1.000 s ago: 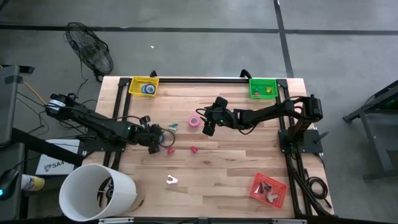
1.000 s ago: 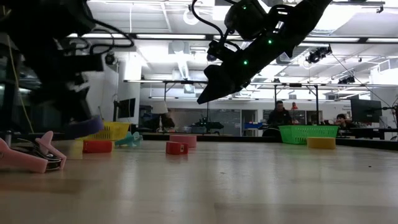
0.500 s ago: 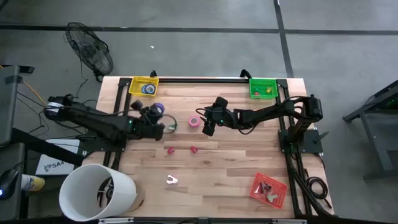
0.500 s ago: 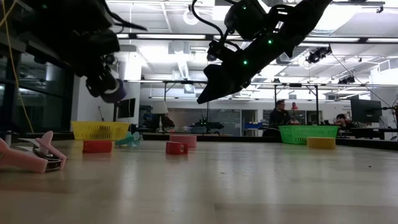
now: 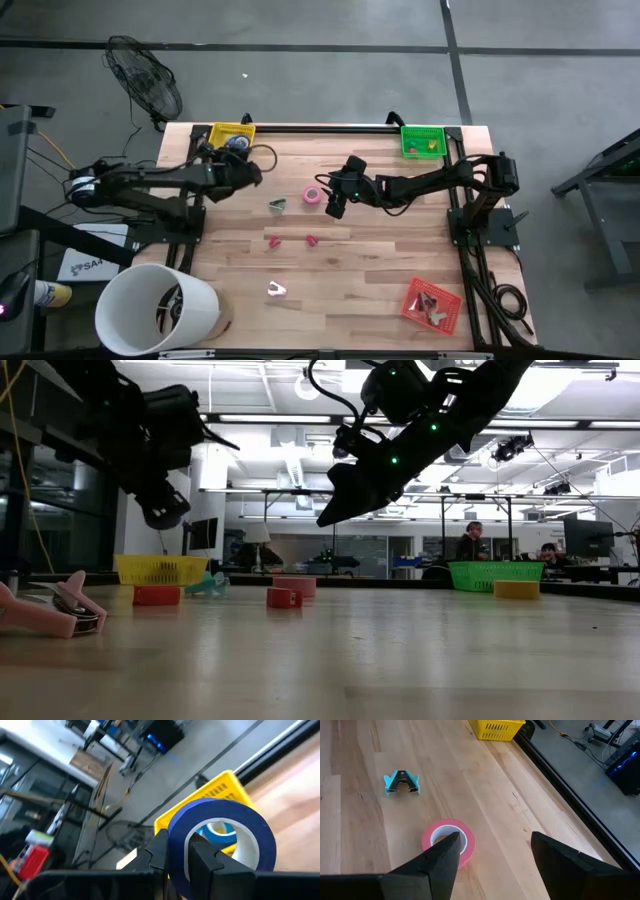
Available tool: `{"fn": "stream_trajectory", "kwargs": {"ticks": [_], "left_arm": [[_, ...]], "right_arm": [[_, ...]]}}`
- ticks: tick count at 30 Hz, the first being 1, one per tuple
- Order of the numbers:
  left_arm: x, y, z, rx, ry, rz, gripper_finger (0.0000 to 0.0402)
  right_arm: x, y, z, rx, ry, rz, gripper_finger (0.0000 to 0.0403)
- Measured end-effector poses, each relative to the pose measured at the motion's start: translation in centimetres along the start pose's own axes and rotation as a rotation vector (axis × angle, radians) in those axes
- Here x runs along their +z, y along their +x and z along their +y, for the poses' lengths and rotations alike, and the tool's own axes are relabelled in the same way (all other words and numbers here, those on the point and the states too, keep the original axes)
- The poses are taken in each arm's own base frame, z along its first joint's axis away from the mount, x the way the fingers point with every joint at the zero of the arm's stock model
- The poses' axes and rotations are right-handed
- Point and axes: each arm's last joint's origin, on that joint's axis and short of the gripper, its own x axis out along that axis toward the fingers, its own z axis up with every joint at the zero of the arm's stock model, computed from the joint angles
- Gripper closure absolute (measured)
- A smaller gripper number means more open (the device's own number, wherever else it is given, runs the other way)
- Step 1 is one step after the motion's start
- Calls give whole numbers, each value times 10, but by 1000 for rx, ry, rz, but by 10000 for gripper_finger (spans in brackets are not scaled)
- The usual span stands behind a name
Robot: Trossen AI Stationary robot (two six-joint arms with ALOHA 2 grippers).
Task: Pick and place Stapler, Stapler remover, tape
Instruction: Put the violet tape into the yellow bin
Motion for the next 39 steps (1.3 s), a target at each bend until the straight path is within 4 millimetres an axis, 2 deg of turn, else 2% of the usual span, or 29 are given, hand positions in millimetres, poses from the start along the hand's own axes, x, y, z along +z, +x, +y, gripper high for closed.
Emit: {"fn": "stream_trajectory", "kwargs": {"ticks": [5,10,17,23,33,39], "left_arm": [[6,13,3,37,-46,20,366],[11,30,-6,37,-29,41,366],[5,60,-19,100,-4,122,366],[0,80,-21,167,-21,168,361],[-2,90,-15,241,-43,191,364],[-3,94,-13,222,-52,211,364]], "right_arm": [[0,0,0,0,0,0,167],[0,0,0,0,-1,0,166],[0,0,0,0,-9,1,167],[-1,0,0,0,-14,7,167],[-1,0,0,-2,-21,7,167],[0,0,0,-3,-18,0,167]]}}
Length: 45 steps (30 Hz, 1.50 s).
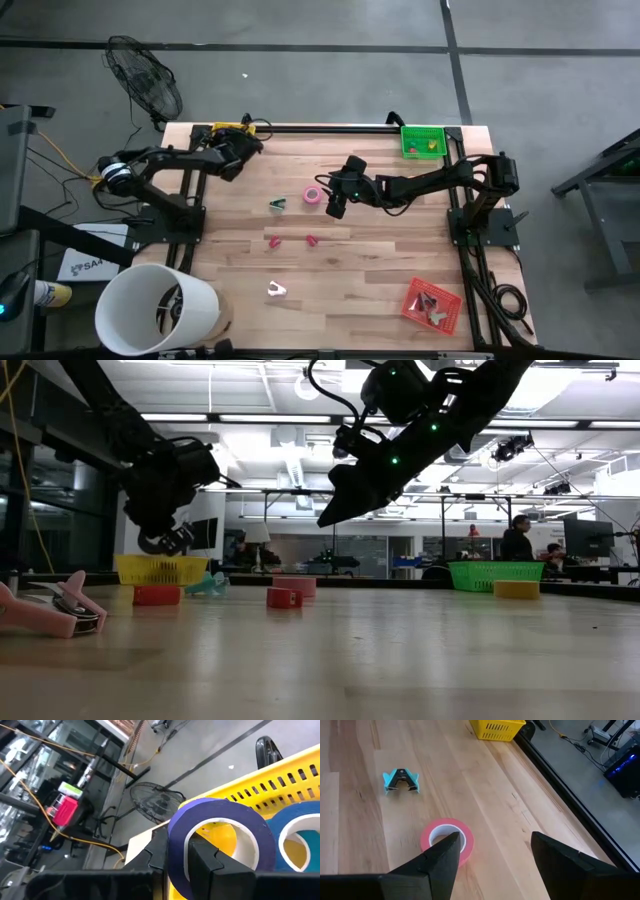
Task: Pick and place Stapler, Stapler remover, tape
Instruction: Put the violet tape into the yellow bin, then put the pink tape into the yellow bin
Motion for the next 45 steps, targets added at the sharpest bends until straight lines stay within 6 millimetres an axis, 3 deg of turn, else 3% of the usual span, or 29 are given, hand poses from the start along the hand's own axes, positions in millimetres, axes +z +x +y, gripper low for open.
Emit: {"fn": "stream_trajectory", "kwargs": {"ticks": [12,31,38,45], "left_arm": [[-7,18,-5,-52,21,80,360],[-7,18,-4,-30,25,77,198],[-5,18,-4,-30,31,73,174],[14,17,-2,-48,109,54,172]], "right_arm": [[0,0,0,2,0,0,167],[-1,0,0,2,-3,7,167],[-1,0,0,2,0,7,167],[-1,0,0,2,0,7,167]]}}
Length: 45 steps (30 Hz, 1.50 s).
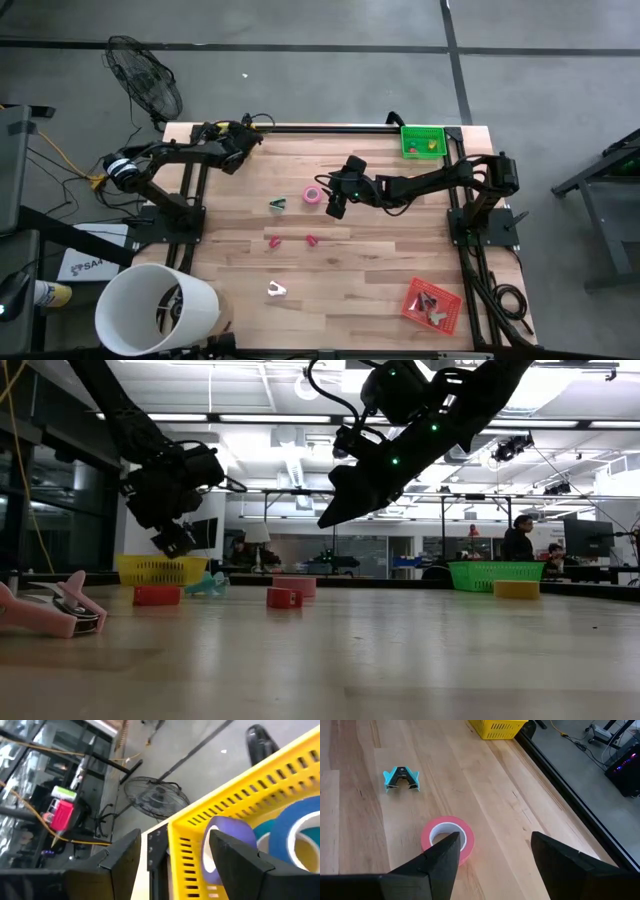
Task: Pick and place Stapler, Stapler remover, tape
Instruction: Put the pink tape into the yellow bin
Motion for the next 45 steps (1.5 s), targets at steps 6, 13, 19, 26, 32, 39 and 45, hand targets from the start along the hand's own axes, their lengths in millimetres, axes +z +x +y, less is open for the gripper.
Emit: {"fn": "stream_trajectory", "kwargs": {"ticks": [6,13,19,26,32,39,45], "left_arm": [[4,-1,0,-78,27,16,172],[5,-14,4,-122,34,-12,172],[10,-42,10,-160,12,-114,172],[12,-79,2,-343,123,-265,172],[24,-109,-9,-639,175,-495,172],[31,-123,-14,-841,155,-625,172],[30,-127,-17,-1011,165,-650,172]], "right_arm": [[0,0,0,1,-1,0,167],[0,0,0,1,-3,1,167],[0,0,0,1,-4,1,167],[0,0,0,0,-3,1,167],[0,0,0,0,-3,1,167],[0,0,0,0,-3,1,167],[0,-2,5,-25,-39,-2,167]]}}
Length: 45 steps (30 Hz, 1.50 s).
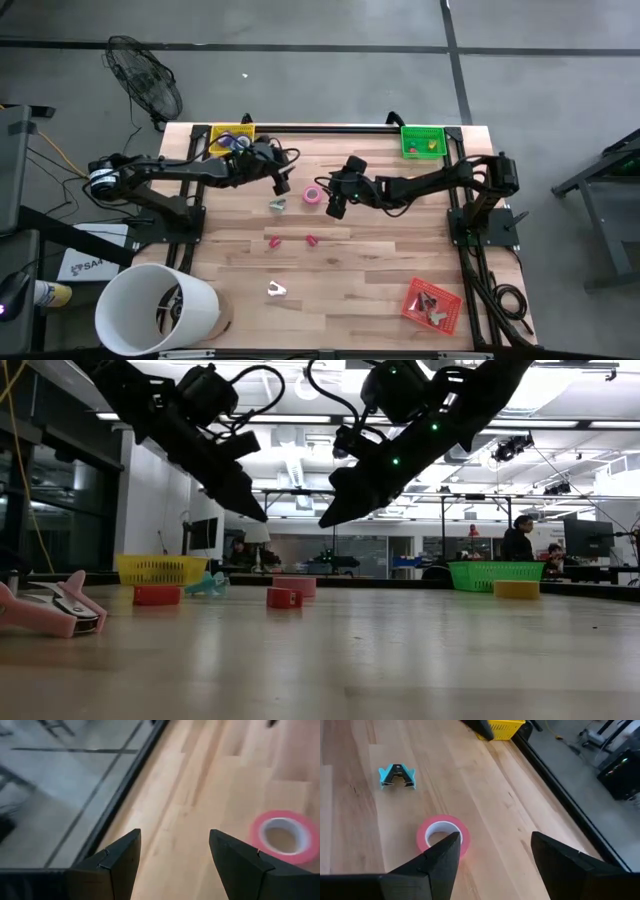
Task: Pick and place Stapler, Stapler remover, tape
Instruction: Put the pink tape into the yellow bin
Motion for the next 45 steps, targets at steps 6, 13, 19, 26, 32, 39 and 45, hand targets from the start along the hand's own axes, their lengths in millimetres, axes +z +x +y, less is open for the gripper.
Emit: {"fn": "stream_trajectory", "kwargs": {"ticks": [6,13,19,26,32,39,45], "left_arm": [[-4,7,-10,-87,-10,13,172],[-7,23,-30,-195,-33,3,172],[8,32,-39,-241,-50,-4,172],[21,53,-55,-266,19,175,172],[26,59,-54,-228,31,225,172],[26,59,-54,-232,28,233,172],[26,59,-55,-251,14,233,172]], "right_arm": [[0,-4,6,-85,-45,-2,167],[1,-9,8,-273,-56,3,167],[1,-11,7,-368,-55,5,167],[0,-11,9,-343,-63,9,167],[0,-21,8,-290,-55,47,167],[11,-52,15,-346,-37,19,167],[-6,-70,15,-401,-31,-95,167]]}}
